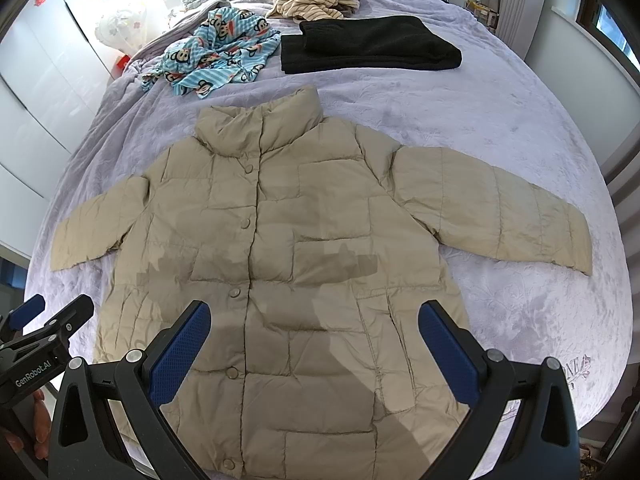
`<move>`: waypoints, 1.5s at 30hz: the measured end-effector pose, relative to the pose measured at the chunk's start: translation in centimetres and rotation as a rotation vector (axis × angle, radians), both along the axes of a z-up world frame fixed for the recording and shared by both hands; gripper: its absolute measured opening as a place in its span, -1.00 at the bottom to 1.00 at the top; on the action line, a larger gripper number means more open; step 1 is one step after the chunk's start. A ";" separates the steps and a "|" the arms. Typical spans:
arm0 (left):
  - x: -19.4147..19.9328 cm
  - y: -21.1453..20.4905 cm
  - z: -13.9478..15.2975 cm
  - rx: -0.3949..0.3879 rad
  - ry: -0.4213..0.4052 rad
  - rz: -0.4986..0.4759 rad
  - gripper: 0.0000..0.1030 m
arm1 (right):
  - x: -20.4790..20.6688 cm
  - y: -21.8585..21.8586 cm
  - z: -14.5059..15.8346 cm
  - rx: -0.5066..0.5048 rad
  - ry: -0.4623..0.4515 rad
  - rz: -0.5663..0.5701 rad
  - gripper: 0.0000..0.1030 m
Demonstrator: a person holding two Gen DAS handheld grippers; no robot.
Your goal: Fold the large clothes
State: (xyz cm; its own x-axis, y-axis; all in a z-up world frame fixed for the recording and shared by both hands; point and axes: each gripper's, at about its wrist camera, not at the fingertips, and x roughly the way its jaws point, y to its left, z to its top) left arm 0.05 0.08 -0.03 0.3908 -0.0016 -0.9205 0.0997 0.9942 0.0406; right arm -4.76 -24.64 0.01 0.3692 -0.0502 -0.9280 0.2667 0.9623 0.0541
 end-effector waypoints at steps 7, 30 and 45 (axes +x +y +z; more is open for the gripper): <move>2.1 -2.0 -1.2 -0.003 -0.022 -0.010 1.00 | 0.1 0.4 -0.1 -0.007 0.011 0.003 1.00; 11.7 18.6 -9.4 -0.228 0.041 0.233 1.00 | 6.1 11.7 -6.7 0.081 0.106 0.057 1.00; 21.1 34.2 -23.7 -0.653 0.039 0.548 1.00 | 11.3 20.1 -15.0 0.249 0.124 0.083 1.00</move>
